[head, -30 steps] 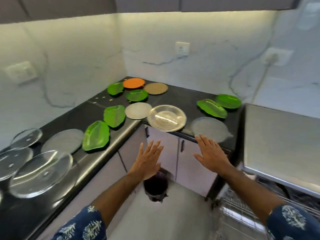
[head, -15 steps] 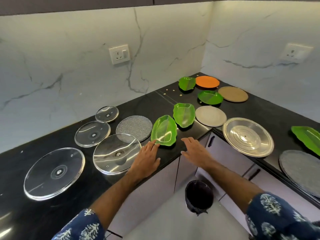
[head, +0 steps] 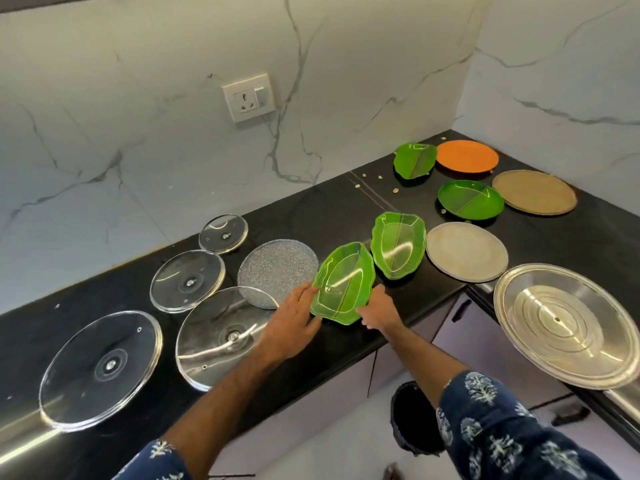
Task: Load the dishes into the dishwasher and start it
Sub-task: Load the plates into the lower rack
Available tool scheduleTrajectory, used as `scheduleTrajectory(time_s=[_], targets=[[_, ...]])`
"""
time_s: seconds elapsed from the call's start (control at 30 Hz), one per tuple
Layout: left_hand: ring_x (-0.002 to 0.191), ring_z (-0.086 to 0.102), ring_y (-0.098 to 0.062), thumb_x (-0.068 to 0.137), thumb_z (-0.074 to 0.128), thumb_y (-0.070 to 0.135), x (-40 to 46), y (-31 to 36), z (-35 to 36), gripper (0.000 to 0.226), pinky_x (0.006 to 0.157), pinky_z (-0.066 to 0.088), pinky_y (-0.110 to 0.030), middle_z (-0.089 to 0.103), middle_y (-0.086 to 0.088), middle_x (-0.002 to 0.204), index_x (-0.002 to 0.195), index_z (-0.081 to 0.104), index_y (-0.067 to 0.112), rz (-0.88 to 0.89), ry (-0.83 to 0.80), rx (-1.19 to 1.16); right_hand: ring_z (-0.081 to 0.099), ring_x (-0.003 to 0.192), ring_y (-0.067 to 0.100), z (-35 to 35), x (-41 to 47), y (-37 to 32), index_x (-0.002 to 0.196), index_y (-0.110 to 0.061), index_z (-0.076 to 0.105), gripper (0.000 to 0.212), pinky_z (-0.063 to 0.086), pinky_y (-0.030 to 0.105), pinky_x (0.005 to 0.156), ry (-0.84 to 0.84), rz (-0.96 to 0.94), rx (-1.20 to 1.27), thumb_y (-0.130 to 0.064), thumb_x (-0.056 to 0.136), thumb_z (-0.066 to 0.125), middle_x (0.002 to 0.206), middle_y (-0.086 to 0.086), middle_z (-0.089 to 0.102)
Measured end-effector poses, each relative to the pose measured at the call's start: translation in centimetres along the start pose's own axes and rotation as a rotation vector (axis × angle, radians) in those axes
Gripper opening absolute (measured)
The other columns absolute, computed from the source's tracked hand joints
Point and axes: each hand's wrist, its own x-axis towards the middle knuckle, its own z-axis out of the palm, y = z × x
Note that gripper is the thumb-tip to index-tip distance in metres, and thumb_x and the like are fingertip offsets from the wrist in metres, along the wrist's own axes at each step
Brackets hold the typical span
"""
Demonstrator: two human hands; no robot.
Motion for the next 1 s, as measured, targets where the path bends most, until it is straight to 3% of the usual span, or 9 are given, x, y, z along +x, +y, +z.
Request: scheduleTrajectory(time_s=[0.1,0.2,0.27,0.37,0.47,0.6,0.73,0.87,1.0], targets=[[0.148,0.026,-0.019,0.099,0.059,0.022,2.3,-0.4,0.0,0.057,0.121,0.017,-0.027,0.034,-0.009,0.157,0.150,0.038,0.009,-0.104,0.031,-0.083,0.071,0.069,0.024,-1.2,0.3,0.6,0.113,-0.006,0.042,0.036,0.058,0.032,0.053,-0.100,0.028,0.168,-0.020,0.088,0.063,0.110,0.016,0.062],[0.144,0.031,-0.016,0.098,0.061,0.020,4.7,-0.6,0.4,0.056,0.118,0.019,-0.021,0.037,-0.009,0.154,0.148,0.040,0.009,-0.140,0.048,-0.115,0.062,0.056,0.018,-2.6,0.3,2.2,0.107,-0.007,0.061,0.021,0.056,0.030,0.054,-0.186,0.071,0.303,-0.017,0.089,0.056,0.090,0.011,0.068],[0.140,0.037,-0.021,0.096,0.063,0.018,6.4,-0.1,0.6,0.054,0.116,0.024,-0.024,0.042,-0.009,0.149,0.146,0.043,0.008,-0.140,0.067,-0.122,0.059,0.057,0.021,-4.0,-0.5,3.2,0.089,-0.006,0.068,0.020,0.052,0.030,0.055,-0.207,0.095,0.404,-0.014,0.075,0.056,0.072,0.007,0.065],[0.134,0.042,-0.022,0.095,0.065,0.012,9.8,1.2,1.1,0.051,0.107,0.022,-0.016,0.048,-0.010,0.142,0.142,0.047,0.005,-0.137,0.073,-0.160,0.052,0.058,0.021,-6.6,-1.5,5.2,0.068,-0.009,0.063,0.024,0.039,0.026,0.057,-0.169,0.080,0.493,-0.016,0.051,0.048,0.058,0.001,0.056],[0.134,0.043,-0.025,0.095,0.065,0.011,13.2,2.1,2.4,0.052,0.109,0.025,-0.019,0.049,-0.013,0.142,0.142,0.046,0.003,-0.162,0.029,-0.205,0.054,0.061,0.017,-8.9,-3.0,7.5,0.077,-0.009,0.067,0.036,0.041,0.024,0.059,-0.174,0.055,0.552,-0.011,0.047,0.047,0.064,0.003,0.059],[0.131,0.048,-0.027,0.095,0.063,0.012,16.6,2.8,4.7,0.050,0.114,0.037,-0.044,0.048,-0.013,0.142,0.142,0.047,0.006,-0.218,-0.034,-0.319,0.063,0.072,0.021,-11.1,-5.6,11.4,0.108,-0.011,0.069,0.067,0.049,0.026,0.061,-0.089,0.029,0.759,-0.002,0.045,0.047,0.081,0.008,0.071],[0.116,0.060,-0.028,0.096,0.060,0.022,17.8,5.0,6.6,0.035,0.101,0.049,-0.042,0.059,-0.009,0.130,0.130,0.057,0.013,-0.168,-0.048,-0.544,0.062,0.073,0.017,-11.9,-9.1,13.9,0.120,-0.008,0.063,0.077,0.048,0.023,0.054,0.067,0.022,0.931,0.005,0.045,0.047,0.086,0.011,0.068],[0.101,0.069,-0.027,0.095,0.046,0.040,16.3,10.4,8.1,0.043,0.076,0.055,-0.036,0.068,-0.009,0.120,0.130,0.056,0.017,-0.037,-0.487,-0.881,0.067,0.080,0.018,-11.4,-12.9,14.9,0.121,-0.014,0.060,0.075,0.055,0.030,0.067,0.261,0.076,1.039,0.007,0.049,0.056,0.088,0.007,0.072],[0.092,0.068,-0.013,0.103,0.051,0.012,14.0,15.6,11.2,0.024,0.072,0.056,-0.025,0.071,-0.002,0.107,0.127,0.054,0.008,0.187,-0.787,-0.916,0.070,0.097,0.023,-10.3,-16.8,16.0,0.125,-0.019,0.058,0.076,0.057,0.040,0.082,0.433,0.076,1.105,0.008,0.054,0.061,0.107,0.007,0.074]])
